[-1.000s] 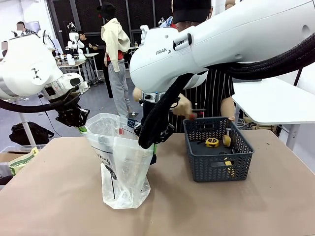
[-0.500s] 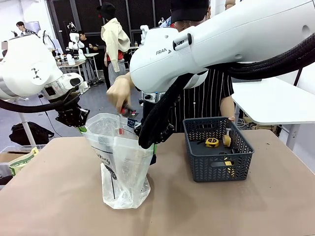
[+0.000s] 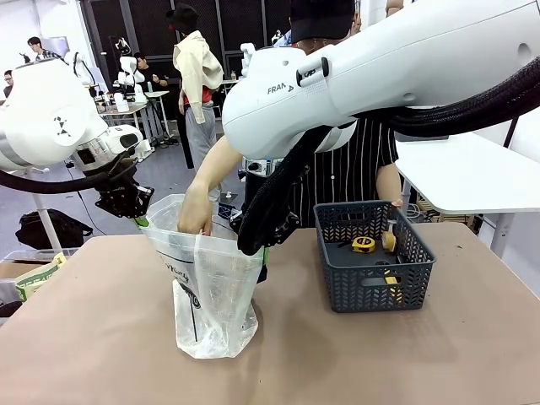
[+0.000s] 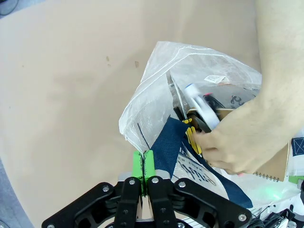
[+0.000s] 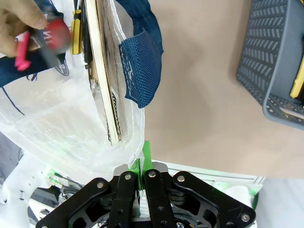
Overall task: Transfer purchased items from the store into the shopping bag.
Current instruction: Move the Reusable shopping bag to the right side of the table.
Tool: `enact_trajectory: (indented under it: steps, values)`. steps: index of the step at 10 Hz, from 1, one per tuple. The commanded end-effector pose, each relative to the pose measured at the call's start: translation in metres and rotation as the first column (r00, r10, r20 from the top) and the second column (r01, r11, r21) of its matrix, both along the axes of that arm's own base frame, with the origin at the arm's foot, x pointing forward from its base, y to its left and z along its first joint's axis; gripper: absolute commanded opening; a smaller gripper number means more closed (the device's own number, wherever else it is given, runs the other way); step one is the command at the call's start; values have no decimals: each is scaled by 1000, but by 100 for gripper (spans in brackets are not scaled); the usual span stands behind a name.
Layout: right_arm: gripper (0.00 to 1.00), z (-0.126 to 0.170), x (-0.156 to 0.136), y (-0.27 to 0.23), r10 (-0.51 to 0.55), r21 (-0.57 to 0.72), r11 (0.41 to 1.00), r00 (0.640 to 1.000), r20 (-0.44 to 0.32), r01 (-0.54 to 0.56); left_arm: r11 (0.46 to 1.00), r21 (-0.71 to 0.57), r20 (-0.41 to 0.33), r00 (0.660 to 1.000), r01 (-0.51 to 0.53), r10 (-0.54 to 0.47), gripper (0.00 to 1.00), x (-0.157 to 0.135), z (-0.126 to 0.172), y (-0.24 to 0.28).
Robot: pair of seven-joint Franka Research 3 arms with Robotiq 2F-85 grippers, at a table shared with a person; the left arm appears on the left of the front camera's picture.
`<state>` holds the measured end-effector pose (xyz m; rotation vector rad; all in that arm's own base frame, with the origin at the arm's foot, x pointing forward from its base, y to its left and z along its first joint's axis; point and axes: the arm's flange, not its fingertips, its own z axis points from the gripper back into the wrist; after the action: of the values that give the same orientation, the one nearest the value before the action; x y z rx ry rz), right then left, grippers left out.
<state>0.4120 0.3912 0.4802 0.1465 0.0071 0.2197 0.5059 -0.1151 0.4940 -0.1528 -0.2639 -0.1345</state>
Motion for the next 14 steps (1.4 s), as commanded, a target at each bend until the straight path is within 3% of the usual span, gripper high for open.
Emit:
enact_trajectory:
  steps: [1, 14]
  values:
    - [0, -1, -3, -5, 7, 13, 1000, 1000, -3, -7, 1000, -6, 12, 1000, -8, 8, 0, -4, -1, 3]
    - [0, -1, -3, -5, 7, 13, 1000, 1000, -3, -7, 1000, -6, 12, 1000, -8, 8, 0, -4, -1, 3]
